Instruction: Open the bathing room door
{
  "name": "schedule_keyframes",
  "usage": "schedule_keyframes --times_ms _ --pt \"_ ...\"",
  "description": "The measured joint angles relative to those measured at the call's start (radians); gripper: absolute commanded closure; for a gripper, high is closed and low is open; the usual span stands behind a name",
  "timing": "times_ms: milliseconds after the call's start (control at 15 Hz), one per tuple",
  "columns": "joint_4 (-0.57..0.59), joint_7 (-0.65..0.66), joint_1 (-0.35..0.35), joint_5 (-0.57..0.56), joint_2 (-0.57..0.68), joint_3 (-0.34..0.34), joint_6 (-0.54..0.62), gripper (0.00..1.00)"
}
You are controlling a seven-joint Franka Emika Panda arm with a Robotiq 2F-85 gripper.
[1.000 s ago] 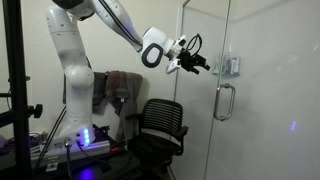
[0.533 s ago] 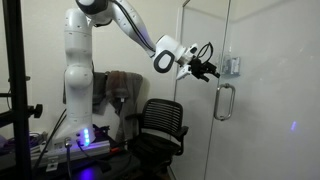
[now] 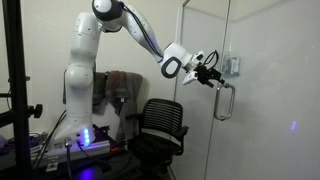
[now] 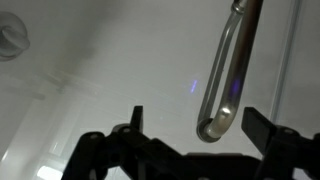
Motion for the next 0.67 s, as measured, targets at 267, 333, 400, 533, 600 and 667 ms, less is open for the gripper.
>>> schedule_keyframes --times_ms 267,333,400,533,600,667 --pt "0.001 0.007 0.007 0.003 0.031 0.000 -0.007 0.00" --pt "0.002 0.010 0.013 0.009 0.044 0.000 -0.007 0.00" --pt "0.005 0.013 0.018 0.015 0.055 -0.001 -0.006 0.00" --pt "0.012 0.015 0.024 0.022 0.068 -0.001 -0.006 0.00" --pt "0.012 0.016 0.025 0.022 0.069 -0.001 -0.006 0.00" --pt "0.012 0.016 0.025 0.022 0.068 -0.001 0.002 0.00"
